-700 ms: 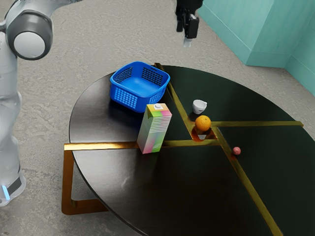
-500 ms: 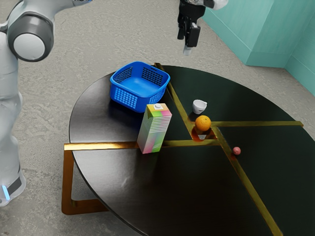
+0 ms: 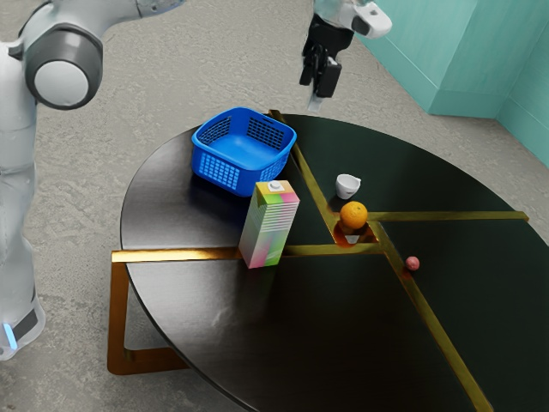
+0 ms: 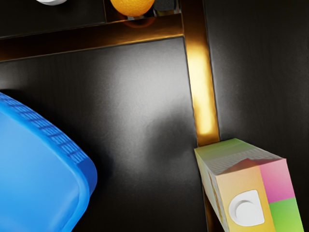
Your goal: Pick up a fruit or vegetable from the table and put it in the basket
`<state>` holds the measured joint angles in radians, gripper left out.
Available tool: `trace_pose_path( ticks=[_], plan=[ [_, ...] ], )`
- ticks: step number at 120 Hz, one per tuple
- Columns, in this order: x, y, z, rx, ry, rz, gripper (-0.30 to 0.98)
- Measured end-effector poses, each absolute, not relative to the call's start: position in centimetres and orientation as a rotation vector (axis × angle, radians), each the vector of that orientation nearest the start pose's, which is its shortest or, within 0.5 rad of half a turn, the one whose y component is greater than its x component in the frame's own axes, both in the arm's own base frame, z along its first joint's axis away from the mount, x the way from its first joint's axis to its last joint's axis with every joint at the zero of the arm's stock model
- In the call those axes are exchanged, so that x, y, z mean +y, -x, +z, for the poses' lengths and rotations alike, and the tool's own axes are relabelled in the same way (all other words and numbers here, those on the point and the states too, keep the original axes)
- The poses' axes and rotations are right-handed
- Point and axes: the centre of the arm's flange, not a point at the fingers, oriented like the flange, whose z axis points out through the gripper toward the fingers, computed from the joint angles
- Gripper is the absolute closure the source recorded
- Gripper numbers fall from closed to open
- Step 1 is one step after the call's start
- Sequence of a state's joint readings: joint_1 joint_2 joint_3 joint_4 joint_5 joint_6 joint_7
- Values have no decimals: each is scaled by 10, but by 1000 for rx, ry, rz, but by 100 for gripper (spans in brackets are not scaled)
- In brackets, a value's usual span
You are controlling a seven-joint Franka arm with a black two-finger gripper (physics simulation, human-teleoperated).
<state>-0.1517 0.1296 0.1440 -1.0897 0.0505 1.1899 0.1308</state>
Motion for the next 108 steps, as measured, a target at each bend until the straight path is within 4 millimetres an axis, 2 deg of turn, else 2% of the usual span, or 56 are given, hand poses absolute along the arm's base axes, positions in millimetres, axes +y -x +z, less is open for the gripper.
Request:
trace_pose_path(
  ticks=[5,14,27,34,61,78,84,90,99,108],
  plan=[
    [-10,-545,727,214,3083,61,0],
    [-33,-551,721,288,3090,45,0],
    [-60,-561,686,360,3099,104,0],
    [-62,-568,676,360,3100,88,0],
    [-64,-600,659,345,3089,-24,0],
    [-45,-620,642,295,3098,-44,0],
    [-33,-643,643,271,3096,-99,0],
    [-21,-668,636,252,3092,-133,0],
    [-3,-686,615,228,3101,-116,0],
    [20,-696,591,196,3119,-69,0]
  ],
)
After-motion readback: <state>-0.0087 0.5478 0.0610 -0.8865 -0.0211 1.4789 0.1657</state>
